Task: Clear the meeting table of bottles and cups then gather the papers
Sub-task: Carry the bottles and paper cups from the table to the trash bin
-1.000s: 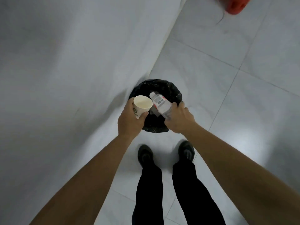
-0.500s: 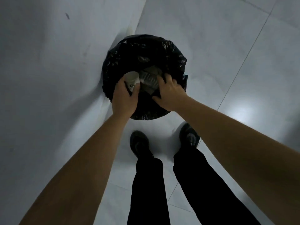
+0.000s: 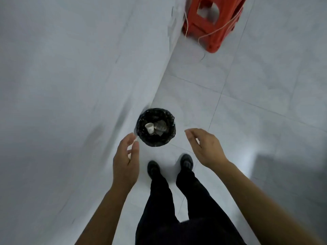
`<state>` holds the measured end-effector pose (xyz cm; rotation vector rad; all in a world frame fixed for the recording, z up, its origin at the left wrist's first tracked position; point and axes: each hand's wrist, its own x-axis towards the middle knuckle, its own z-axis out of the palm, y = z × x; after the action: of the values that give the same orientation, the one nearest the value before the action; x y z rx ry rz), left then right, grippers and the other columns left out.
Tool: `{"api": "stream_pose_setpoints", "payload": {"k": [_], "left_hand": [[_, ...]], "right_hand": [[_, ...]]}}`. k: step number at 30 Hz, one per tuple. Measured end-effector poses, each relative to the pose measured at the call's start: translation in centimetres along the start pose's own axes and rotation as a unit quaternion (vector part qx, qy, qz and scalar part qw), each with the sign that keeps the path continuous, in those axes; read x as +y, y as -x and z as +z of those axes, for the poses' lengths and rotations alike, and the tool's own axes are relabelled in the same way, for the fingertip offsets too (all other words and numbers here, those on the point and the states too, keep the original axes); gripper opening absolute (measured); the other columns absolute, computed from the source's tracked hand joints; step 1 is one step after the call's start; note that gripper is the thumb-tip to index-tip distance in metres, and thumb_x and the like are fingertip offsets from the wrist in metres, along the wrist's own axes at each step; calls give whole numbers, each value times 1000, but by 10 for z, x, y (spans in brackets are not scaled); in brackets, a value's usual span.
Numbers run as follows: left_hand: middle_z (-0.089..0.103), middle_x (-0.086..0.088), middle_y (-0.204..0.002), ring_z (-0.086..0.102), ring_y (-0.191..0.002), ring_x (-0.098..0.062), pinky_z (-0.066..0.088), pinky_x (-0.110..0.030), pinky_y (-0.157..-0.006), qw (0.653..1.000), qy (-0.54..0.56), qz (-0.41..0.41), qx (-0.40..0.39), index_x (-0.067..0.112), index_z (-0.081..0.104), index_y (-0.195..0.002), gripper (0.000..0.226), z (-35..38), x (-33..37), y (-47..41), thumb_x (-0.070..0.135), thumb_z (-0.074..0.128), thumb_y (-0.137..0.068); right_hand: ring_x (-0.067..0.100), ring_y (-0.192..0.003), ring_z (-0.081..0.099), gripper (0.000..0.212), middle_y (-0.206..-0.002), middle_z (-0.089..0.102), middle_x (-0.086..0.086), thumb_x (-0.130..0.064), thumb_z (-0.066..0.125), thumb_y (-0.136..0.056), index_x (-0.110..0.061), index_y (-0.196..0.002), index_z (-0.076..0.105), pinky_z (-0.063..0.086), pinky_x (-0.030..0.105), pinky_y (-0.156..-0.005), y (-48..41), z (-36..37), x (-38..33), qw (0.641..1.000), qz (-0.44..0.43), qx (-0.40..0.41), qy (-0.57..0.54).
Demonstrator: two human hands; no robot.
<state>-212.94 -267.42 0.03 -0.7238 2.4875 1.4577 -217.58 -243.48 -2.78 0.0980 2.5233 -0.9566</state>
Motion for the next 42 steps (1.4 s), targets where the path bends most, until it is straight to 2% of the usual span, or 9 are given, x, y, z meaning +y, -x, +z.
{"api": "stream_pose_setpoints", "payload": {"k": [3, 7, 9, 13, 20, 27, 33, 37, 42], "left_hand": [[60, 18, -129, 53, -115, 12, 40, -2, -87, 997, 31, 61, 45, 25, 52, -136, 36, -39, 60, 47, 34, 46, -101], [64, 15, -124, 58, -118, -1, 45, -20, -94, 984, 98, 101, 108, 32, 54, -126, 25, -59, 99, 74, 33, 47, -102], [64, 13, -124, 59, -118, -3, 48, -25, -95, 985, 112, 112, 73, 34, 55, -123, 23, -61, 110, 75, 34, 49, -101], [64, 13, -122, 56, -108, 12, 41, 1, -77, 978, 83, 191, -14, 28, 56, -126, 27, -66, 129, 63, 30, 52, -99], [67, 12, -114, 59, -102, 11, 46, -9, -80, 942, 54, 266, -200, 33, 57, -118, 23, -54, 126, 53, 23, 56, -98], [66, 10, -115, 58, -99, 12, 47, -12, -79, 863, -5, 316, -395, 26, 56, -124, 29, 6, 108, 134, 20, 60, -96], [64, 17, -114, 58, -105, 9, 46, -16, -81, 705, -70, 413, -573, 29, 54, -127, 33, 51, 93, 303, 22, 60, -95], [64, 16, -114, 61, -105, 2, 47, -21, -83, 606, -102, 477, -629, 27, 54, -128, 35, 70, 57, 423, 20, 61, -94], [63, 14, -115, 62, -102, -3, 45, -17, -76, 530, -114, 509, -669, 24, 52, -131, 38, 87, 1, 560, 18, 61, -94]], "right_hand": [[-2, -94, 57, 30, -113, 68, -12, -39, 47, -103, -24, -120, 67, 47, 22, -87, 55, -60, -36, 992, -15, 107, -68], [1, -103, 62, 33, -119, 64, -14, -40, 48, -102, -25, -128, 63, 53, 27, -86, 94, -93, -55, 966, -23, 209, -150], [3, -103, 62, 34, -120, 64, -13, -40, 48, -102, -25, -130, 62, 54, 31, -88, 107, -99, -60, 958, -16, 239, -155], [0, -106, 61, 35, -121, 63, -14, -43, 46, -102, -27, -130, 61, 55, 33, -90, 138, -103, -67, 934, 4, 318, -162], [-1, -110, 61, 44, -124, 61, -18, -54, 46, -94, -32, -130, 58, 55, 32, -89, 248, -35, -57, 849, 160, 466, -191], [6, -106, 62, 41, -118, 56, -22, -53, 54, -87, -41, -127, 52, 54, 32, -81, 424, 59, -66, 675, 360, 597, -242], [10, -108, 61, 44, -120, 59, -7, -43, 59, -89, -31, -132, 55, 51, 30, -86, 580, 144, -76, 480, 468, 708, -219], [9, -109, 61, 47, -118, 61, -7, -45, 58, -86, -26, -128, 59, 49, 28, -88, 672, 210, -71, 362, 492, 751, -250], [4, -114, 59, 39, -123, 60, -13, -42, 60, -89, -32, -127, 57, 49, 29, -94, 778, 280, -39, 270, 507, 774, -266]]}}
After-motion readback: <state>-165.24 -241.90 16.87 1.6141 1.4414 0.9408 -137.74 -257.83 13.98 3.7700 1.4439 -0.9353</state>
